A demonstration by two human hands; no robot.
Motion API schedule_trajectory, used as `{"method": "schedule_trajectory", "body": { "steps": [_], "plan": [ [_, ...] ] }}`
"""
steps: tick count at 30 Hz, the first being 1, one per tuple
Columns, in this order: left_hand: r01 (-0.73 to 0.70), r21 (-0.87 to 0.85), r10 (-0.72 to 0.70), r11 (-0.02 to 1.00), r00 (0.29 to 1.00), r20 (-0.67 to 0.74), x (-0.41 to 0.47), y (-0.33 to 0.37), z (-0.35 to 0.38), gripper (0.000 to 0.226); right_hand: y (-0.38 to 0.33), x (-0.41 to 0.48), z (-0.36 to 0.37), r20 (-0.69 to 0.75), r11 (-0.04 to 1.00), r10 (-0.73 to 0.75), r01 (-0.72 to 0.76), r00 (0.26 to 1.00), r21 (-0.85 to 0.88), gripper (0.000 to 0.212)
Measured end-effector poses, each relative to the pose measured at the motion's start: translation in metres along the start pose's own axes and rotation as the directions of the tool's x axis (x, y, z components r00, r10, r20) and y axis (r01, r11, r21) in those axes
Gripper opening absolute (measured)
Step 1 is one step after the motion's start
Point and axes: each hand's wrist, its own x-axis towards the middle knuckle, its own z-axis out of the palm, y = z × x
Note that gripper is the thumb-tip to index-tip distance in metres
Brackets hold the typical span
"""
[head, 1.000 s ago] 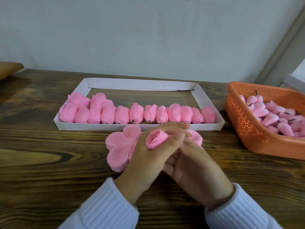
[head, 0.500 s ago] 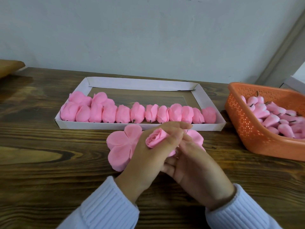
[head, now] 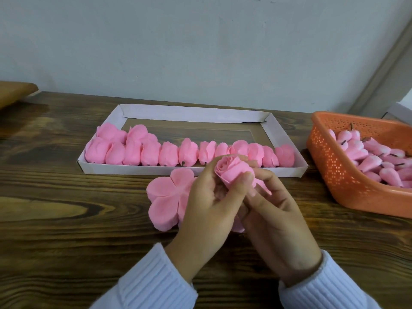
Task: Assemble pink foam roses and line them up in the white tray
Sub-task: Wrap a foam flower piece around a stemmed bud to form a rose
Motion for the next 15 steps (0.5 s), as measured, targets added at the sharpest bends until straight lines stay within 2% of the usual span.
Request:
{"method": "schedule_trajectory", "body": {
  "steps": [3,7,9,12,13,14,15],
  "plan": [
    [0.028,0.051,-0.024,0.998,0.997,-0.076,0.010,0.005,-0.006,0.029,-0.002,0.002,-0.001,-0.063,0.999,0.019,-0.016,0.998,0.052,0.033],
    [0.000,0.291,0.070,0.957,0.970,-0.231,0.060,0.026,-0.035,0.040,-0.009,0.002,-0.002,-0.096,0.996,0.079,-0.075,0.992,0.046,0.036],
    [0.015,0.373,0.083,0.928,0.965,-0.247,0.101,0.037,-0.056,0.030,-0.011,0.001,-0.002,-0.082,0.994,0.102,-0.100,0.991,0.035,0.033],
    [0.147,0.470,-0.023,0.870,0.966,-0.259,0.158,0.046,-0.090,0.014,-0.011,0.001,-0.002,-0.071,0.990,0.139,-0.136,0.988,0.038,0.030],
    [0.183,0.518,-0.063,0.836,0.969,-0.240,0.170,0.044,-0.101,0.015,-0.011,0.001,-0.001,-0.070,0.988,0.151,-0.148,0.986,0.043,0.028],
    [0.193,0.623,-0.081,0.758,0.976,-0.204,0.180,0.041,-0.113,0.018,-0.011,0.001,-0.001,-0.067,0.986,0.162,-0.160,0.984,0.042,0.027],
    [0.182,0.759,-0.100,0.626,0.983,-0.153,0.188,0.036,-0.122,0.022,-0.010,0.001,-0.001,-0.061,0.985,0.171,-0.169,0.983,0.034,0.025]
  ]
}}
